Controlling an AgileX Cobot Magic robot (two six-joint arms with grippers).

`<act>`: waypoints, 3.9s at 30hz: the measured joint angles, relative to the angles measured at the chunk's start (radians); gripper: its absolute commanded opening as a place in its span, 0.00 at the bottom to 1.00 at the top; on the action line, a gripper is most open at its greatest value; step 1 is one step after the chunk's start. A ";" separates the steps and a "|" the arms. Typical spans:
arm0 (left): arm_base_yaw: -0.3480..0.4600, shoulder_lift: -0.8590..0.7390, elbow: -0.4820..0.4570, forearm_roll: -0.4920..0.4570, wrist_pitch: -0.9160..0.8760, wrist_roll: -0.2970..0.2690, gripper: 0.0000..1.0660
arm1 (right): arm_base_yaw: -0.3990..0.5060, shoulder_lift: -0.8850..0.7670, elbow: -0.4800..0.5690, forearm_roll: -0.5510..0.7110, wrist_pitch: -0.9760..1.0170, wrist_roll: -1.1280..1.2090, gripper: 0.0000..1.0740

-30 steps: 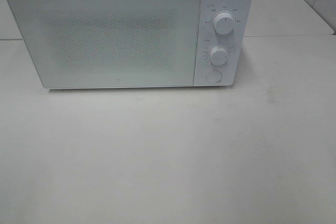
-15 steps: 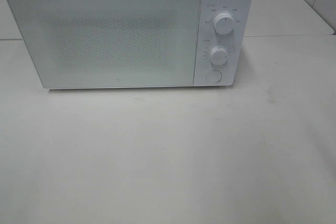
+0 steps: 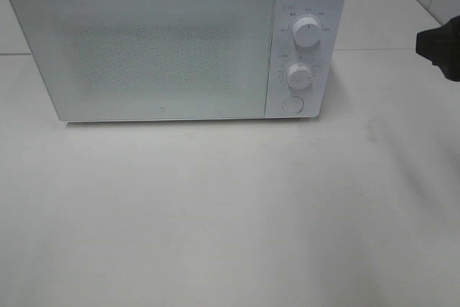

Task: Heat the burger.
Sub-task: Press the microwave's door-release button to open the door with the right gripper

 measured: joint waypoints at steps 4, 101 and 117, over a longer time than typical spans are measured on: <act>0.000 0.000 0.000 0.000 0.000 0.000 0.94 | 0.000 0.065 0.076 0.000 -0.220 -0.004 0.70; 0.000 0.000 0.000 0.000 0.000 0.000 0.94 | 0.624 0.937 -0.017 0.829 -1.024 1.197 0.00; 0.000 0.000 0.000 0.000 0.000 0.000 0.94 | 0.494 1.065 -0.161 0.725 -1.023 1.278 0.00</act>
